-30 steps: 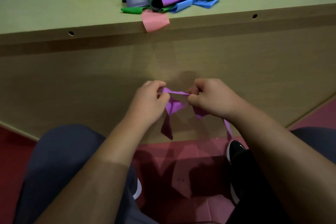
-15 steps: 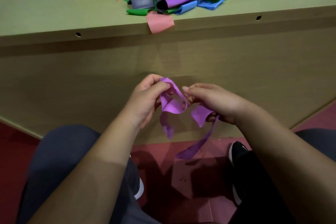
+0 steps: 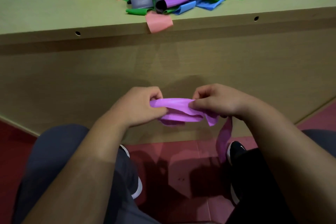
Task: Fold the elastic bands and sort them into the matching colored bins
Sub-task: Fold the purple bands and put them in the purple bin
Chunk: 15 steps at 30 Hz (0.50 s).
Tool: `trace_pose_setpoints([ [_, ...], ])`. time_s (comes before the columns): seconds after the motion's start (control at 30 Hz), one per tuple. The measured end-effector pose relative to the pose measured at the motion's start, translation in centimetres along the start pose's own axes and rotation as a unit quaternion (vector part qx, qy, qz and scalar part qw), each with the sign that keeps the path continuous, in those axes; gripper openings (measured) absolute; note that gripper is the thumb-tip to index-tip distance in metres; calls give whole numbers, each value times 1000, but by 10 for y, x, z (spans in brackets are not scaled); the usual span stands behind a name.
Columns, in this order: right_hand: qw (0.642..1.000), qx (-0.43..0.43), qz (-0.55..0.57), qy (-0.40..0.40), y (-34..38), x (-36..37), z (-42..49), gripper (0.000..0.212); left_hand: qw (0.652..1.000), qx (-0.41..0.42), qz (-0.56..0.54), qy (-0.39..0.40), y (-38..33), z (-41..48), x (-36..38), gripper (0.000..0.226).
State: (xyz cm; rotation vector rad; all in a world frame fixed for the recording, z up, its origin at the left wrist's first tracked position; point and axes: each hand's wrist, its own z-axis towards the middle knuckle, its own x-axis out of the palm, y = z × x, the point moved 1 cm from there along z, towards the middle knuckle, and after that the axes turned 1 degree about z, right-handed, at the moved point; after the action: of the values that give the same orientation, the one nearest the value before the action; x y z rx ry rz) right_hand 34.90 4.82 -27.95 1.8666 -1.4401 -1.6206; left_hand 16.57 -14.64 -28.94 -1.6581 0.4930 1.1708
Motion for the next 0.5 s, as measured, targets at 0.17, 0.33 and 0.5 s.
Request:
trace_pose_setpoints([
  [0.17,999,0,-41,-3,3,8,3,12,952,-136,225,157,-4,0,17,69],
  [0.33,999,17,-22,43,5,16,1,13,945,-206,138,216,6,0,27,85],
  [0.5,981,31,-181,66,5,21,2,23,887,-309,132,316,2,-3,26,115],
])
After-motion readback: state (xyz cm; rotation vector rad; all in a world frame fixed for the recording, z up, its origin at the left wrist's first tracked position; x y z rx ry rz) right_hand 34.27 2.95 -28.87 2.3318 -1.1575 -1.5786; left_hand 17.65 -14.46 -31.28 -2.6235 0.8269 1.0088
